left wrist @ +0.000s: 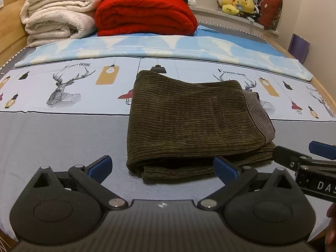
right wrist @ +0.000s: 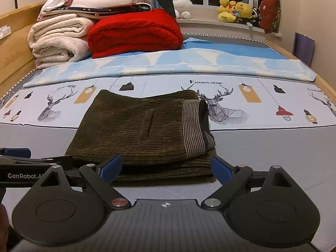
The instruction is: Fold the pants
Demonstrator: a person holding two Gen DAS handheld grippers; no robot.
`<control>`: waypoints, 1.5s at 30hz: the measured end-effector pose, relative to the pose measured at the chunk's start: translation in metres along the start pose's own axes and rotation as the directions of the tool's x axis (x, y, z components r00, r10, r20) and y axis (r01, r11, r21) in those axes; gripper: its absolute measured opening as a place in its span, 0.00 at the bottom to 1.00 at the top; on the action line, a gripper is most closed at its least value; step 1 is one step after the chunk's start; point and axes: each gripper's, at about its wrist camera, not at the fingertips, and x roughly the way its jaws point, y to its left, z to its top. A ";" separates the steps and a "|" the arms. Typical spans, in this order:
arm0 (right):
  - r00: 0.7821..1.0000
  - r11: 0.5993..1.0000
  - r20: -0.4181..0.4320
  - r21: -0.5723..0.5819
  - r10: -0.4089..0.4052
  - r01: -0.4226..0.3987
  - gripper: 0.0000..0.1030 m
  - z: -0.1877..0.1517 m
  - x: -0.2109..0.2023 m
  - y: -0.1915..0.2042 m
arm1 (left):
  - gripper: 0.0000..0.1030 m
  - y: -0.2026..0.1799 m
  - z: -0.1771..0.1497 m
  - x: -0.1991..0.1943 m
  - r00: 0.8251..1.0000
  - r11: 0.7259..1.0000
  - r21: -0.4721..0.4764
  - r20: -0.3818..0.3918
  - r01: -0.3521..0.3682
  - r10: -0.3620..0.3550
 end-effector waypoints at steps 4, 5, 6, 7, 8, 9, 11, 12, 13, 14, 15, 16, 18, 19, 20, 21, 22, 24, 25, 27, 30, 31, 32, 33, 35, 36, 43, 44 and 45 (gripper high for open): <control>1.000 1.000 0.000 -0.011 0.003 -0.003 0.89 0.000 0.001 0.003 | 0.99 0.001 0.000 0.000 1.000 1.000 -0.001 -0.001 0.000 0.000; 1.000 1.000 0.000 -0.013 0.003 -0.003 0.89 0.000 0.001 0.004 | 0.99 0.001 0.000 0.000 1.000 1.000 -0.001 -0.001 0.002 -0.002; 1.000 1.000 0.001 -0.015 0.005 -0.005 0.89 0.000 0.001 0.004 | 0.99 0.001 0.000 0.001 1.000 1.000 0.000 0.000 0.002 -0.002; 1.000 1.000 0.001 -0.016 0.006 -0.006 0.89 0.000 0.001 0.005 | 0.99 0.000 0.000 0.001 1.000 1.000 0.001 0.000 0.003 -0.003; 1.000 1.000 0.002 -0.018 0.007 -0.007 0.89 0.000 0.001 0.005 | 0.99 0.001 0.000 0.001 1.000 1.000 0.002 -0.001 0.005 -0.005; 1.000 1.000 0.003 -0.021 0.008 -0.007 0.89 -0.001 0.000 0.006 | 0.99 0.001 0.001 0.001 1.000 1.000 0.003 0.000 0.005 -0.005; 1.000 1.000 0.003 -0.024 0.008 -0.008 0.89 -0.001 0.001 0.006 | 0.99 0.000 0.000 0.001 1.000 1.000 0.003 0.000 0.006 -0.006; 1.000 1.000 0.003 -0.026 0.009 -0.009 0.89 -0.001 0.000 0.006 | 0.99 0.000 0.001 0.002 1.000 1.000 0.003 0.000 0.007 -0.007; 1.000 1.000 0.003 -0.027 0.009 -0.009 0.89 -0.001 0.000 0.006 | 0.99 0.000 0.001 0.002 1.000 1.000 0.004 0.000 0.009 -0.009; 1.000 1.000 0.002 -0.027 0.010 -0.010 0.89 -0.001 0.000 0.006 | 0.99 0.000 0.001 0.002 1.000 1.000 0.005 -0.001 0.010 -0.010; 1.000 1.000 0.003 -0.027 0.011 -0.010 0.89 -0.001 0.000 0.006 | 0.99 0.000 0.000 0.002 1.000 1.000 0.005 -0.002 0.011 -0.011; 1.000 1.000 0.003 -0.026 0.010 -0.009 0.89 -0.001 0.000 0.007 | 0.99 0.000 0.000 0.002 1.000 1.000 0.006 -0.001 0.012 -0.012; 1.000 1.000 0.003 -0.027 0.010 -0.010 0.89 -0.001 0.000 0.007 | 0.99 -0.001 0.000 0.001 1.000 1.000 0.008 0.001 0.013 -0.013; 1.000 1.000 0.003 -0.027 0.010 -0.010 0.89 -0.001 0.001 0.007 | 0.99 -0.001 0.000 0.001 1.000 1.000 0.008 0.001 0.013 -0.013; 1.000 1.000 0.003 -0.028 0.010 -0.010 0.89 -0.001 0.001 0.007 | 0.99 -0.001 0.000 0.001 1.000 1.000 0.008 0.001 0.013 -0.013; 1.000 1.000 0.003 -0.027 0.010 -0.010 0.89 -0.001 0.001 0.008 | 0.99 -0.001 0.000 0.001 1.000 1.000 0.008 0.001 0.013 -0.013; 1.000 1.000 0.003 -0.027 0.010 -0.010 0.89 -0.001 0.001 0.008 | 0.99 -0.001 0.000 0.001 1.000 1.000 0.009 0.001 0.013 -0.013; 1.000 1.000 0.003 -0.026 0.010 -0.010 0.89 -0.001 0.001 0.008 | 0.99 -0.001 0.000 0.001 1.000 1.000 0.011 0.003 0.013 -0.013; 1.000 1.000 0.003 -0.026 0.010 -0.010 0.89 -0.001 0.001 0.008 | 0.99 -0.001 0.000 0.001 1.000 1.000 0.012 0.003 0.014 -0.014; 1.000 1.000 0.003 -0.027 0.009 -0.009 0.89 -0.001 0.001 0.008 | 0.99 -0.002 0.000 0.001 1.000 1.000 0.014 0.003 0.015 -0.015; 1.000 1.000 0.003 -0.027 0.010 -0.010 0.89 -0.001 0.001 0.008 | 0.99 -0.002 -0.001 0.001 1.000 1.000 0.016 0.005 0.017 -0.017; 1.000 1.000 0.002 -0.026 0.009 -0.009 0.89 -0.001 0.001 0.008 | 0.99 -0.003 -0.001 0.001 1.000 1.000 0.017 0.004 0.016 -0.016; 1.000 1.000 0.003 -0.026 0.009 -0.009 0.89 0.000 0.001 0.008 | 0.99 -0.003 -0.001 0.001 1.000 1.000 0.017 0.004 0.017 -0.017; 1.000 1.000 0.003 -0.027 0.009 -0.009 0.89 0.000 0.001 0.009 | 0.99 -0.003 -0.001 0.001 1.000 1.000 0.018 0.004 0.017 -0.017; 1.000 1.000 0.002 -0.028 0.010 -0.010 0.89 0.000 0.001 0.009 | 0.99 -0.003 -0.001 0.001 1.000 1.000 0.018 0.004 0.016 -0.016; 1.000 1.000 0.002 -0.027 0.010 -0.010 0.89 0.000 0.001 0.009 | 0.99 -0.003 -0.001 0.001 1.000 1.000 0.017 0.005 0.017 -0.017; 1.000 0.999 0.002 -0.030 0.012 -0.011 0.89 0.000 0.001 0.009 | 0.99 -0.004 -0.001 0.001 1.000 1.000 0.021 0.004 0.015 -0.015; 1.000 1.000 0.003 -0.028 0.012 -0.012 0.89 0.000 0.001 0.010 | 0.99 -0.004 -0.001 0.001 1.000 1.000 0.020 0.004 0.016 -0.016; 1.000 1.000 0.002 -0.027 0.013 -0.013 0.89 -0.001 0.001 0.009 | 0.99 -0.004 -0.001 0.001 1.000 1.000 0.021 0.005 0.016 -0.016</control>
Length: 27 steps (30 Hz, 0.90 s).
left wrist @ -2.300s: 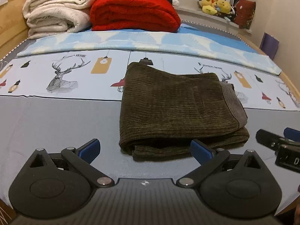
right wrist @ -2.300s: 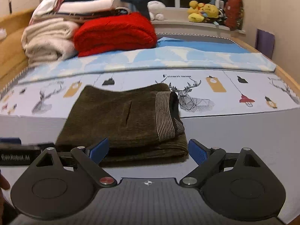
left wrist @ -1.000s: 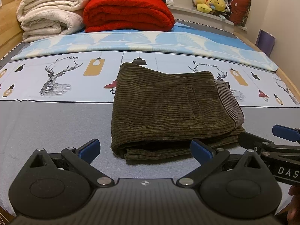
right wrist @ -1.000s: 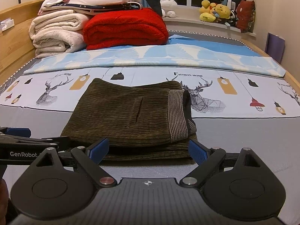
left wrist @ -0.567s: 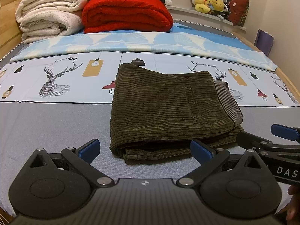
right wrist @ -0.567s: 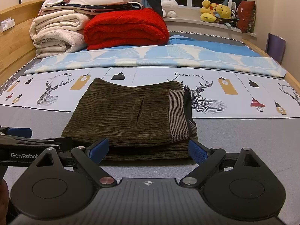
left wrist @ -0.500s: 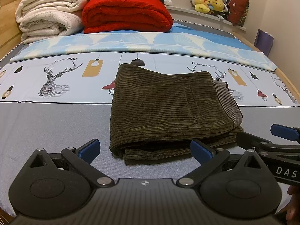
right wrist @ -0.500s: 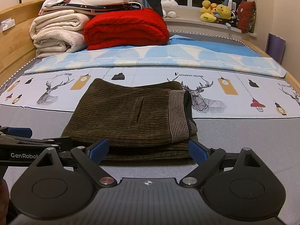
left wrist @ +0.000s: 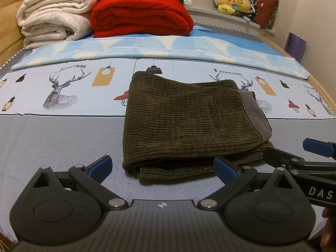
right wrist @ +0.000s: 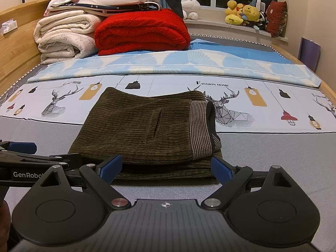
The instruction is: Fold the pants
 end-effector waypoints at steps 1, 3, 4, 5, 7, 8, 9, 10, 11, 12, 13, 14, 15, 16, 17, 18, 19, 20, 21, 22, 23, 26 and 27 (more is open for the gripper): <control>1.000 1.000 -0.001 -0.001 0.002 -0.002 0.89 0.000 0.000 0.000 | 0.99 0.000 0.000 0.000 1.000 1.000 0.001 0.000 -0.001 0.001; 1.000 1.000 -0.002 -0.004 0.003 -0.003 0.89 0.000 0.000 0.000 | 0.99 0.000 0.000 0.000 1.000 1.000 0.001 -0.001 0.000 0.000; 1.000 1.000 -0.002 -0.004 0.004 -0.004 0.89 0.000 0.000 0.000 | 0.99 0.000 0.000 0.000 1.000 1.000 0.000 0.000 0.000 0.000; 1.000 1.000 -0.002 -0.003 0.005 -0.005 0.89 -0.001 0.000 -0.001 | 0.99 0.000 0.000 0.000 1.000 1.000 0.001 0.000 0.000 0.000; 1.000 1.000 -0.003 -0.004 0.004 -0.004 0.89 -0.001 0.000 -0.001 | 0.99 0.000 0.000 0.000 1.000 1.000 0.002 -0.001 0.001 -0.001; 1.000 1.000 -0.002 -0.004 0.004 -0.004 0.89 -0.001 0.000 -0.001 | 0.99 0.001 0.000 0.000 1.000 1.000 0.002 -0.001 0.002 -0.002; 1.000 1.000 -0.002 -0.004 0.004 -0.004 0.89 -0.001 0.000 0.000 | 0.99 0.001 0.000 0.000 1.000 1.000 0.002 -0.001 0.003 -0.003; 1.000 1.000 -0.002 -0.004 0.004 -0.004 0.89 -0.001 0.000 -0.001 | 0.99 0.001 0.000 0.000 1.000 1.000 0.002 -0.002 0.003 -0.003; 1.000 1.000 -0.002 -0.004 0.004 -0.004 0.89 -0.001 0.000 -0.001 | 0.99 0.001 0.000 0.000 1.000 1.000 0.002 -0.002 0.002 -0.002; 1.000 1.000 -0.003 -0.004 0.004 -0.004 0.89 -0.001 0.000 0.000 | 0.99 0.001 0.000 0.000 1.000 1.000 0.002 -0.002 0.002 -0.002; 1.000 1.000 -0.002 -0.003 0.004 -0.004 0.89 -0.001 0.000 -0.001 | 0.99 0.001 0.000 0.000 1.000 1.000 0.001 -0.001 0.002 -0.002; 1.000 1.000 -0.003 -0.002 0.004 -0.004 0.89 -0.001 0.000 0.000 | 0.99 0.001 0.000 0.000 1.000 1.000 0.001 -0.001 0.002 -0.002; 1.000 1.000 -0.003 -0.003 0.004 -0.004 0.89 -0.001 0.000 -0.001 | 0.99 0.001 0.000 0.000 1.000 1.000 0.001 -0.001 0.002 -0.002; 1.000 1.000 -0.002 -0.004 0.004 -0.004 0.89 -0.001 0.000 -0.001 | 0.99 0.001 0.000 0.000 1.000 1.000 0.001 -0.001 0.002 -0.002; 1.000 1.000 -0.002 -0.004 0.004 -0.004 0.89 -0.001 0.000 -0.001 | 0.99 0.001 0.000 0.000 1.000 1.000 0.002 -0.001 0.002 -0.002; 1.000 1.000 -0.003 -0.004 0.004 -0.004 0.89 -0.001 0.000 -0.001 | 0.99 0.001 0.000 0.000 1.000 1.000 0.001 -0.001 0.002 -0.002; 1.000 1.000 -0.003 -0.003 0.004 -0.004 0.89 -0.001 0.000 -0.001 | 0.99 0.001 0.000 0.000 1.000 1.000 0.001 -0.001 0.002 -0.002; 1.000 1.000 -0.003 -0.003 0.004 -0.004 0.89 -0.001 0.000 0.000 | 0.99 0.001 0.000 0.000 1.000 1.000 0.001 -0.001 0.002 -0.002; 1.000 1.000 -0.003 -0.003 0.004 -0.004 0.89 -0.001 0.000 -0.001 | 0.99 0.001 0.000 0.000 1.000 1.000 0.001 -0.002 0.002 -0.002; 1.000 1.000 -0.003 -0.003 0.004 -0.004 0.89 -0.001 0.000 -0.001 | 0.99 0.001 0.000 0.000 1.000 1.000 0.001 -0.001 0.002 -0.002; 1.000 1.000 -0.003 -0.003 0.004 -0.004 0.89 0.000 0.000 -0.001 | 0.99 0.001 0.000 0.000 1.000 1.000 0.002 0.000 0.001 -0.001; 1.000 1.000 -0.003 -0.004 0.004 -0.004 0.89 -0.001 0.000 -0.001 | 0.99 0.000 0.000 0.000 1.000 1.000 0.007 0.003 0.000 0.000; 1.000 1.000 -0.003 -0.004 0.004 -0.004 0.89 -0.001 0.000 -0.001 | 0.99 0.000 0.000 0.000 1.000 1.000 0.006 0.002 0.001 -0.001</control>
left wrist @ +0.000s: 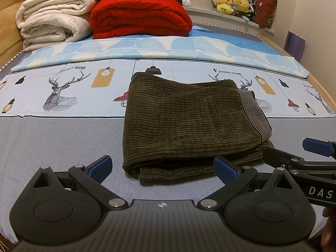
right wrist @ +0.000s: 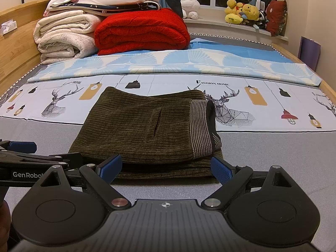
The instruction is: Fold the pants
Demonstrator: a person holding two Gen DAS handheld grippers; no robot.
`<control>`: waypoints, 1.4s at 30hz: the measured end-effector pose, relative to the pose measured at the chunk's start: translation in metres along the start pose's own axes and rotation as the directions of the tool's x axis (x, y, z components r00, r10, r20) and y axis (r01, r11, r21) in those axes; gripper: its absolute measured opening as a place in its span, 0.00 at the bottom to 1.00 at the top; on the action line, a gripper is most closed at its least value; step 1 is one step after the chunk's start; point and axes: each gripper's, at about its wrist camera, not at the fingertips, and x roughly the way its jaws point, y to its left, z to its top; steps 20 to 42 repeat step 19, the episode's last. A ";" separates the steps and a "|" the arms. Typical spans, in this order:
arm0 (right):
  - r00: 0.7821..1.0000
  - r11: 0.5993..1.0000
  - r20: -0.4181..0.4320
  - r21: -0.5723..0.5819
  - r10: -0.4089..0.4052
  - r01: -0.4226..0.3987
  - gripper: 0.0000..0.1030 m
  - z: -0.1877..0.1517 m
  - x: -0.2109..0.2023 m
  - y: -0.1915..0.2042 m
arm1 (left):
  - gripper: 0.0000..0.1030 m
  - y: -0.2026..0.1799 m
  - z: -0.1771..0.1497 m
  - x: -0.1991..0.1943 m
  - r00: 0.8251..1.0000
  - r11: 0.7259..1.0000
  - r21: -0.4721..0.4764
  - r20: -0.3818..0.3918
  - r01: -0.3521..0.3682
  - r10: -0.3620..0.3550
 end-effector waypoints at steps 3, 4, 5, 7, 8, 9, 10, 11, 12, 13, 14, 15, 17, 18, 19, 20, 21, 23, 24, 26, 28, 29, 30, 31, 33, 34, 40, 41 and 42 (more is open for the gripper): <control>1.000 1.000 0.000 0.000 0.000 0.000 0.89 0.000 0.000 0.000 | 0.99 0.000 0.000 0.000 1.000 1.000 0.000 -0.001 0.001 -0.001; 1.000 1.000 0.000 0.000 0.000 0.000 0.89 0.000 0.000 0.000 | 0.99 0.000 0.000 0.000 1.000 1.000 0.001 -0.001 0.001 -0.001; 1.000 1.000 -0.001 0.001 0.000 0.000 0.89 0.000 0.000 0.000 | 0.99 0.000 0.000 0.000 1.000 1.000 0.001 -0.001 0.001 -0.001; 1.000 1.000 0.000 0.000 0.001 -0.001 0.89 0.000 0.000 0.000 | 0.99 0.000 0.000 0.000 1.000 1.000 0.001 0.000 0.002 -0.002; 1.000 1.000 0.000 0.000 0.001 -0.001 0.89 0.000 0.000 0.000 | 0.99 0.000 0.000 0.000 1.000 1.000 0.001 0.001 0.001 -0.001; 1.000 1.000 0.000 0.000 0.001 -0.001 0.89 0.000 0.000 0.000 | 0.99 0.000 0.000 0.000 1.000 1.000 0.003 0.001 0.000 0.000; 1.000 1.000 -0.001 -0.001 0.000 0.000 0.89 0.000 0.000 0.000 | 0.99 -0.001 0.000 0.000 1.000 1.000 0.004 0.002 -0.001 0.001; 1.000 1.000 -0.001 0.000 0.000 0.000 0.89 0.000 0.000 0.000 | 0.99 0.000 0.000 -0.001 1.000 1.000 0.005 0.002 0.000 0.000; 1.000 1.000 -0.001 0.000 0.000 0.000 0.89 0.000 0.000 0.000 | 0.99 0.000 0.000 -0.001 1.000 1.000 0.005 0.002 0.000 0.000; 1.000 1.000 0.000 0.000 0.000 0.000 0.89 0.000 0.000 0.000 | 0.99 0.001 0.000 -0.001 1.000 1.000 0.005 0.003 0.000 0.000; 1.000 1.000 0.000 0.000 0.001 -0.001 0.89 0.000 0.000 0.000 | 0.99 0.001 0.000 -0.001 1.000 1.000 0.006 0.003 0.001 -0.001; 1.000 1.000 0.000 0.001 0.001 -0.001 0.89 0.000 0.000 0.000 | 0.99 0.001 0.000 -0.001 1.000 1.000 0.006 0.003 0.001 -0.001; 1.000 1.000 -0.001 0.000 0.001 -0.001 0.89 0.000 0.000 0.000 | 0.99 0.001 0.000 -0.001 1.000 1.000 0.006 0.002 0.000 0.000; 1.000 1.000 -0.001 0.000 0.001 -0.001 0.89 0.000 0.000 0.000 | 0.99 0.001 0.000 -0.001 1.000 1.000 0.006 0.001 0.000 0.000; 1.000 1.000 -0.001 0.000 0.000 0.000 0.89 0.000 0.000 0.000 | 0.99 0.001 0.000 -0.001 1.000 1.000 0.006 0.001 0.000 0.000; 1.000 1.000 -0.001 0.000 0.000 0.000 0.89 0.000 0.000 0.000 | 0.99 0.001 0.000 -0.001 1.000 1.000 0.006 0.001 0.000 0.000; 1.000 1.000 -0.001 0.000 0.000 0.000 0.89 0.000 0.000 0.000 | 0.99 0.001 0.000 -0.001 1.000 1.000 0.006 0.001 0.000 0.000; 1.000 1.000 -0.001 0.000 0.000 0.000 0.89 0.000 0.000 0.000 | 0.99 0.001 0.000 -0.001 1.000 1.000 0.006 0.001 0.000 0.000; 1.000 1.000 -0.001 0.000 0.000 0.000 0.89 0.000 0.000 0.000 | 0.99 0.001 0.000 -0.001 1.000 1.000 0.006 0.001 0.000 0.000; 1.000 1.000 -0.001 0.000 0.000 0.000 0.89 0.000 0.000 0.000 | 0.99 0.001 0.000 -0.001 1.000 1.000 0.006 0.001 0.000 0.000; 1.000 1.000 -0.001 0.000 0.000 0.000 0.89 0.000 0.000 0.000 | 0.99 0.001 0.000 -0.001 1.000 1.000 0.006 0.001 0.000 0.000; 1.000 1.000 -0.001 0.000 0.000 0.000 0.89 0.000 0.000 0.000 | 0.99 0.001 0.000 -0.001 1.000 1.000 0.006 0.001 0.000 0.000; 1.000 1.000 -0.001 0.000 0.000 0.000 0.89 0.000 0.000 0.000 | 0.99 0.001 0.000 -0.001 1.000 1.000 0.006 0.001 0.000 0.000; 1.000 1.000 -0.001 0.000 0.000 0.000 0.89 0.000 0.000 0.000 | 0.99 0.001 0.000 -0.001 1.000 1.000 0.006 0.001 0.000 0.000; 1.000 1.000 -0.001 0.000 0.000 0.000 0.89 0.000 0.000 0.000 | 0.99 0.001 0.000 -0.001 1.000 1.000 0.006 0.001 0.000 0.000; 1.000 1.000 -0.001 0.000 0.000 0.000 0.89 0.000 0.000 0.000 | 0.99 0.001 0.000 -0.001 1.000 1.000 0.006 0.001 0.000 0.000; 1.000 1.000 -0.001 0.000 0.000 0.000 0.89 0.000 0.000 0.000 | 0.99 0.001 0.000 -0.001 1.000 1.000 0.006 0.001 0.000 0.000; 1.000 1.000 -0.001 0.000 0.000 0.000 0.89 0.000 0.000 0.000 | 0.99 0.001 0.000 -0.001 1.000 1.000 0.006 0.001 0.000 0.000; 1.000 1.000 -0.001 0.000 0.000 0.000 0.89 0.000 0.000 0.000 | 0.99 0.001 0.000 -0.001 1.000 1.000 0.006 0.001 0.000 0.000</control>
